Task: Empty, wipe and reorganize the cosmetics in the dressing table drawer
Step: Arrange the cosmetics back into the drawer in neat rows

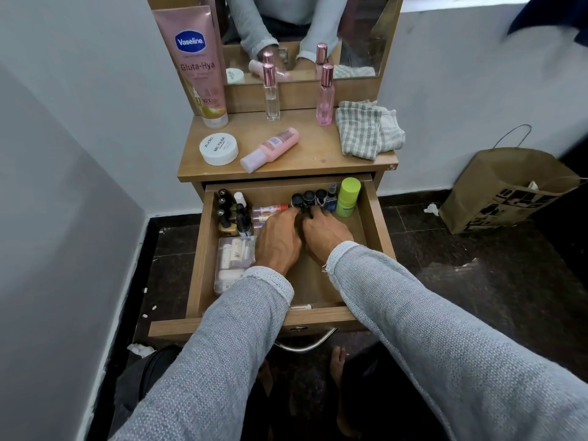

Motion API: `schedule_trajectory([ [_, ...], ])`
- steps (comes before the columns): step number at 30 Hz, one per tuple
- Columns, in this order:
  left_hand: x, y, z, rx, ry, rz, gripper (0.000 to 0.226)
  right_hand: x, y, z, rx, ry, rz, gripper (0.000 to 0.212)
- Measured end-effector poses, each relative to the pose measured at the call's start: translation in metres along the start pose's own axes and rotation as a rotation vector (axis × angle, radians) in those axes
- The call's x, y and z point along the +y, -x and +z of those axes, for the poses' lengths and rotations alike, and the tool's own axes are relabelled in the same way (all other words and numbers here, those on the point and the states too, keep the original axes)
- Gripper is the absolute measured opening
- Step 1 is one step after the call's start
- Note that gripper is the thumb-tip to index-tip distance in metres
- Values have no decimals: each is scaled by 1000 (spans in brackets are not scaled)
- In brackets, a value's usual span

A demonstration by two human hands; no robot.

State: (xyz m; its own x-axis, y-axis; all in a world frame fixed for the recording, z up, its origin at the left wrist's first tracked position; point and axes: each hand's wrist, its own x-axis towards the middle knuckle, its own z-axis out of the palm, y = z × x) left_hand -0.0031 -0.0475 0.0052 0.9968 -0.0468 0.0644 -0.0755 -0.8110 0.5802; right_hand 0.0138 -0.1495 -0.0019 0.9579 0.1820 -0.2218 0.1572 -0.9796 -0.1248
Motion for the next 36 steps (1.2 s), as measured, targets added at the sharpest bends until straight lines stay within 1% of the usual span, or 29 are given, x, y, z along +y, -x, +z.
schedule_trajectory([
  [8, -2, -1, 2, -9, -23, 3, 37, -3, 0, 1, -2, -13, -69, 40],
  [16, -2, -1, 3, -9, -25, 5, 33, -2, 1, 0, 2, -22, -76, 40],
  [19, -2, 0, 2, 7, -20, 6, 27, -1, 4, -3, 32, -24, -77, 42],
  [24, 0, 1, -4, 77, -23, 7, 22, 2, 11, -10, 210, -52, -77, 28],
  [29, 0, 2, -9, 139, -13, 5, 19, 9, 18, -19, 322, -160, -52, 25],
  [31, 0, 2, -11, 164, -19, -1, 18, 8, 19, -24, 404, -201, -62, 23],
  [34, 1, 4, -13, 186, -9, -1, 16, 3, 18, -39, 554, -288, -175, 16],
  [36, 1, 5, -14, 198, -2, -4, 14, -3, 14, -55, 643, -314, -262, 16],
])
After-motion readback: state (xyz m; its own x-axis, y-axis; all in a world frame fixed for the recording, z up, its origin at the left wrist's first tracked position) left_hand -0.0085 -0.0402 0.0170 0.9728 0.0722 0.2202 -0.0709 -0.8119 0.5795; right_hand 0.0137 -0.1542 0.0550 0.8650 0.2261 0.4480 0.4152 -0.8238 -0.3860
